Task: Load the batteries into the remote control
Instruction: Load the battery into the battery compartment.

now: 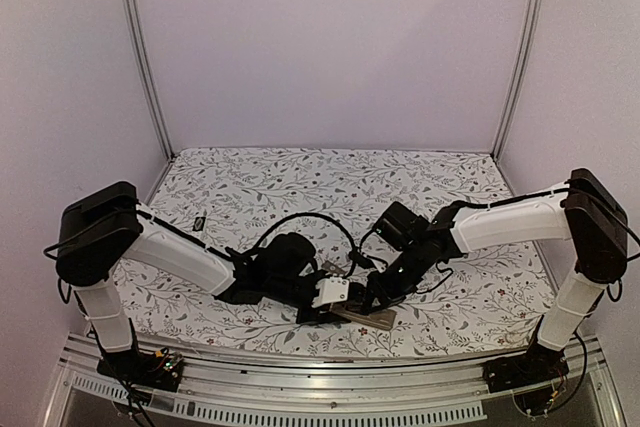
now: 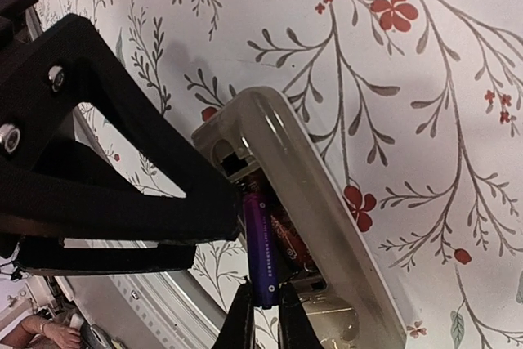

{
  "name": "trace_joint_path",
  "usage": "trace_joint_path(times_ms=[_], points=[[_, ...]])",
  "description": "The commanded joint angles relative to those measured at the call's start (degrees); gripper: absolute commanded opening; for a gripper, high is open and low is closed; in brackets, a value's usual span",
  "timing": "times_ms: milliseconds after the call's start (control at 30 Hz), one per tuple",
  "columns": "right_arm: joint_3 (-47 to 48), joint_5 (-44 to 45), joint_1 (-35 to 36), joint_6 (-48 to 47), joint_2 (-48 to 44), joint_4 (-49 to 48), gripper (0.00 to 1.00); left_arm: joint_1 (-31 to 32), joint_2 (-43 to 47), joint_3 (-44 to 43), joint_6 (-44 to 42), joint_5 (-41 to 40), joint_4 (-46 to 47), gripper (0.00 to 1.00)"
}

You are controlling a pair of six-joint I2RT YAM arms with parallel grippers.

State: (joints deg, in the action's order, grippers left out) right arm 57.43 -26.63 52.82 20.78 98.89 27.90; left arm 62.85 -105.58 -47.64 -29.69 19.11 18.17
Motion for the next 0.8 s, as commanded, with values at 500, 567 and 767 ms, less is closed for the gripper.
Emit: trace_joint_path(times_ms=[500,567,767], points=[[0.58,-2.5,0.37,-0.33,3.17,-2.86,0.0,0.85,-2.96,-0.97,0.15,3.06,2.11,0.4],[0.49,-2.42,0.36,-0.22,3.15,-3.19,0.0,0.83,-3.15,-0.9,0.42,3.48,2.53,0.39],[0.51,-2.08,0.41,-0.37,3.57,-3.87,0.0,0.72,-3.53,-0.97,0.44,4.17,3.18,0.38]])
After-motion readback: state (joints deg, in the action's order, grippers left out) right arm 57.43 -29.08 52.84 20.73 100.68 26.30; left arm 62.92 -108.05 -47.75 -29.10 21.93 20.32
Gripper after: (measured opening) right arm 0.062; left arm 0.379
